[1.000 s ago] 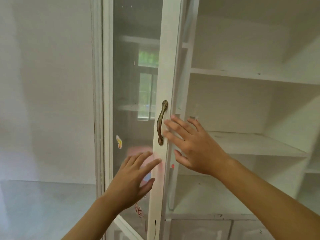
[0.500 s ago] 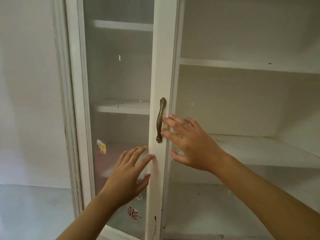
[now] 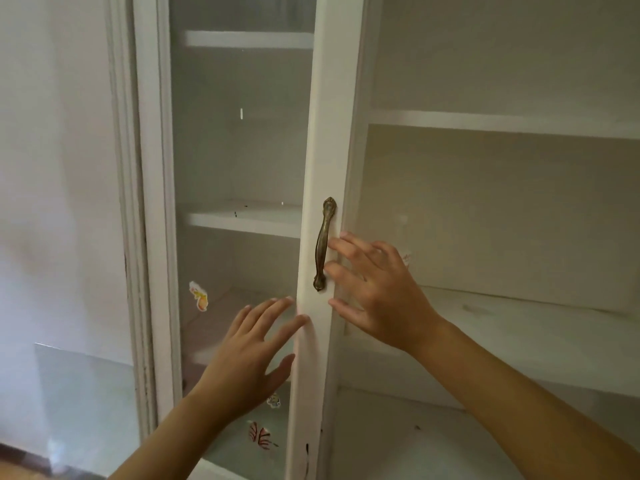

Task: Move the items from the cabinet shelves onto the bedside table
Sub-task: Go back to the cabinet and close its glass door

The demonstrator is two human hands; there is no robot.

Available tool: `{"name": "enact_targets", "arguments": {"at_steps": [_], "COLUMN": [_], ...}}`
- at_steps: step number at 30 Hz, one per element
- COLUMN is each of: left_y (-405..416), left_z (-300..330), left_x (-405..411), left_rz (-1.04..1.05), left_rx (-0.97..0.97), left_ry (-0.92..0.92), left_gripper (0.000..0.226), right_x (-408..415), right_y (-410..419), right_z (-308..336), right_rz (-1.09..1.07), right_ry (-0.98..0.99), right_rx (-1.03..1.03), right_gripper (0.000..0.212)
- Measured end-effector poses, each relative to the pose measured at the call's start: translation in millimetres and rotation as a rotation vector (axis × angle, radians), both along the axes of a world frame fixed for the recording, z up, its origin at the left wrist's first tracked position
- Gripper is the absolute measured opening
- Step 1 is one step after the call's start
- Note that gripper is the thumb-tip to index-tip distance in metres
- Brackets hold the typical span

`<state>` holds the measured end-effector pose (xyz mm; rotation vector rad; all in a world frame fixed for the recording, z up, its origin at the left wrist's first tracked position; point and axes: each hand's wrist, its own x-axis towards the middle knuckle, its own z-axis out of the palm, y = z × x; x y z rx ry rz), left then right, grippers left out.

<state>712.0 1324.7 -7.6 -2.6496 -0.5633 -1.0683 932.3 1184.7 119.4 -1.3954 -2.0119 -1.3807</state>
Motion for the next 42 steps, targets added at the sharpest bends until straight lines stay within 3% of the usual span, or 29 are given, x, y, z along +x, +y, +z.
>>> {"name": "enact_targets", "arguments": {"at_steps": [14,27,31,36,42], "left_y": [22,35,25,5,-22], "left_z": [-5,-9,-1,18,27], "left_x": [40,50,44,31,3], "left_rz": [0.055,0.004,0.006,0.053,0.043], "left_rx": [0.006,0.043,-0.015,-0.086,-0.182], "left_ry": [-0.064,-0.177,-0.125,-0.011,0.039], "left_gripper": [0.066,0.053,0.054,0.058,0.057], "right_x": [44,62,55,44,36], "right_y": [34,48,42,16,-46], "right_z": [3,-3,-4,-8,-37], "right_rz": [0.014,0.135,0.058,-0.147,-0.277], "right_ry": [0.017,0.049,0.045,-0.011,0.114], "right_rx": [-0.029,-0.015,-0.054,-0.159,-0.309], "right_gripper": [0.041,0.041,0.046,0.068,0.061]}}
